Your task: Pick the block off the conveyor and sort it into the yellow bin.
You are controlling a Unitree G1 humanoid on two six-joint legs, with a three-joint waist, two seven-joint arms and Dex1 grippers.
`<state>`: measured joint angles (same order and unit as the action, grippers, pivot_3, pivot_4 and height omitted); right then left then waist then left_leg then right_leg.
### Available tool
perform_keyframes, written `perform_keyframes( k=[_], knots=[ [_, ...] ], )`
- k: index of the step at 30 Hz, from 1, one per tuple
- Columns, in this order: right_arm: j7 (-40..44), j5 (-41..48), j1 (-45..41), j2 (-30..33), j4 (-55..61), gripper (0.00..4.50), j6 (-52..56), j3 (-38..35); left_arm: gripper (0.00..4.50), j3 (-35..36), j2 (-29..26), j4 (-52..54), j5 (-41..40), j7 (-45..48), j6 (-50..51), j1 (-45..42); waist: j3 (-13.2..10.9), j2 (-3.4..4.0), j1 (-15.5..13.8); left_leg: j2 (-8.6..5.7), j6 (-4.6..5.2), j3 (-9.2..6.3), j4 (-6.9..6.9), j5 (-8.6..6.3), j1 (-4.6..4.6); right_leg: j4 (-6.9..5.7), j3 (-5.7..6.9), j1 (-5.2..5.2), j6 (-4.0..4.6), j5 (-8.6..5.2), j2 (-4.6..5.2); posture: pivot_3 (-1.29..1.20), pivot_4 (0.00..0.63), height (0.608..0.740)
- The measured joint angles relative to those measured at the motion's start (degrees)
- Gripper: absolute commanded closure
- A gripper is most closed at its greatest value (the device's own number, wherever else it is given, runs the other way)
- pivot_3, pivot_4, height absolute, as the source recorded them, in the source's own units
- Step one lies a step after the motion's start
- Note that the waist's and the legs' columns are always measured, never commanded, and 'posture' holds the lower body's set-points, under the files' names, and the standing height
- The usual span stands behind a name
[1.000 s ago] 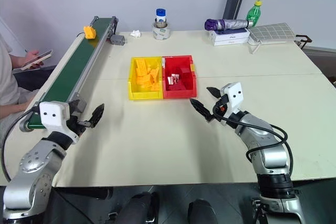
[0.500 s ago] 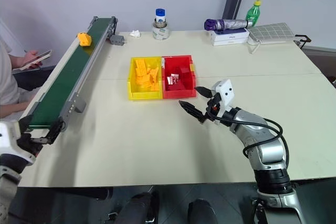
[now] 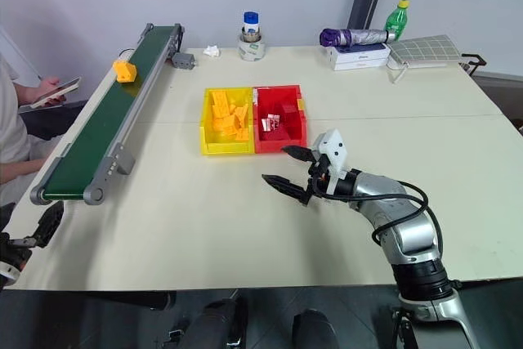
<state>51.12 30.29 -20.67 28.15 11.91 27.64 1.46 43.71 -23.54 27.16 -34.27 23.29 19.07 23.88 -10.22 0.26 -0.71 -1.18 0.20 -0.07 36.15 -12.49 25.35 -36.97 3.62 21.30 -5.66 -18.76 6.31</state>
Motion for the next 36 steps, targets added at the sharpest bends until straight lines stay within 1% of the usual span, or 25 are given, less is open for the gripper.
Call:
perform_keyframes(
  k=[2, 6, 12, 15, 21, 24, 27, 32, 36],
  knots=[
    [1.46, 1.78, 0.39, 0.14, 1.87, 0.03, 0.79, 0.00, 0.00, -0.10, -0.01, -0.11, 0.04, 0.34, -0.69, -0.13, 0.00, 0.00, 0.07, 0.00, 0.01, 0.01, -0.01, 0.00, 0.00, 0.00, -0.01, 0.01, 0.01, 0.00, 0.00, 0.00, 0.150, 0.740],
    [2.55, 1.95, 0.44, 0.86, 2.55, 0.03, 0.30, -0.01, 0.00, -0.40, -0.02, -0.65, 0.19, 0.24, -0.90, -1.44, 0.00, 0.00, 0.07, 0.00, 0.01, 0.01, -0.02, 0.00, -0.01, -0.02, -0.01, 0.02, 0.00, 0.01, 0.00, 0.00, 0.150, 0.740],
    [2.54, 1.69, 0.37, 1.36, 2.55, 0.03, -0.33, -0.02, 0.00, -2.20, -0.17, -1.60, 0.57, 0.15, -0.84, -3.04, 0.00, -0.01, 0.07, 0.00, 0.01, 0.02, -0.02, 0.01, -0.01, -0.04, -0.01, 0.01, -0.03, 0.02, -0.01, 0.00, 0.150, 0.740],
    [2.36, 1.99, -0.53, 1.21, 2.55, 0.03, -0.70, -0.16, 0.00, -2.34, -1.25, -2.37, 0.55, 0.08, -0.62, -4.50, 0.00, -0.01, 0.08, 0.00, 0.01, 0.02, -0.01, 0.01, -0.01, -0.06, -0.01, 0.02, -0.03, 0.03, -0.01, 0.00, 0.150, 0.740],
    [1.39, 0.98, -0.46, 0.61, 2.16, 0.03, -4.57, -0.74, 0.00, -4.24, -1.31, -3.39, 1.30, -0.25, -0.62, -6.32, 0.02, -0.03, 0.07, -0.01, 0.02, 0.04, -0.01, 0.01, -0.01, -0.06, -0.01, -0.05, -0.19, 0.11, -0.02, 0.00, 0.150, 0.740],
    [-0.30, -0.91, -0.04, 0.28, 0.38, 0.03, -6.84, -1.12, 0.00, -4.29, -1.31, -3.92, 1.29, -0.45, -0.58, -6.71, 0.02, -0.03, 0.07, 0.00, 0.02, 0.04, -0.01, 0.02, -0.01, -0.11, -0.01, -0.06, -0.20, 0.11, -0.03, 0.00, 0.150, 0.740],
    [-1.35, -2.25, -0.06, 0.40, -2.42, 0.03, -9.16, -3.01, 0.00, -4.46, -1.61, -4.26, 1.28, -0.87, -0.42, -7.52, 0.02, -0.03, 0.02, -0.01, 0.02, 0.04, 0.03, 0.02, -0.02, -0.13, -0.01, -0.11, -0.20, 0.12, -0.04, 0.00, 0.150, 0.740],
    [-0.69, -4.25, 1.15, 3.32, -5.82, 0.03, -13.22, -6.47, 0.00, -4.89, -2.56, -5.12, 1.29, -1.04, -0.06, -9.21, 0.03, -0.06, -0.01, -0.02, 0.03, 0.05, 0.03, 0.03, -0.02, -0.12, 0.00, -0.24, -0.21, 0.12, -0.05, 0.00, 0.150, 0.740],
    [0.01, -4.35, 3.60, 3.77, -5.95, 0.03, -14.07, -6.84, 0.00, -6.25, -3.45, -5.83, 1.34, -1.37, 0.88, -10.61, 0.03, -0.05, 0.12, 0.01, 0.03, 0.05, 0.03, 0.04, -0.04, -0.21, 0.00, -0.24, -0.23, 0.13, -0.09, 0.00, 0.150, 0.740]
  ],
)
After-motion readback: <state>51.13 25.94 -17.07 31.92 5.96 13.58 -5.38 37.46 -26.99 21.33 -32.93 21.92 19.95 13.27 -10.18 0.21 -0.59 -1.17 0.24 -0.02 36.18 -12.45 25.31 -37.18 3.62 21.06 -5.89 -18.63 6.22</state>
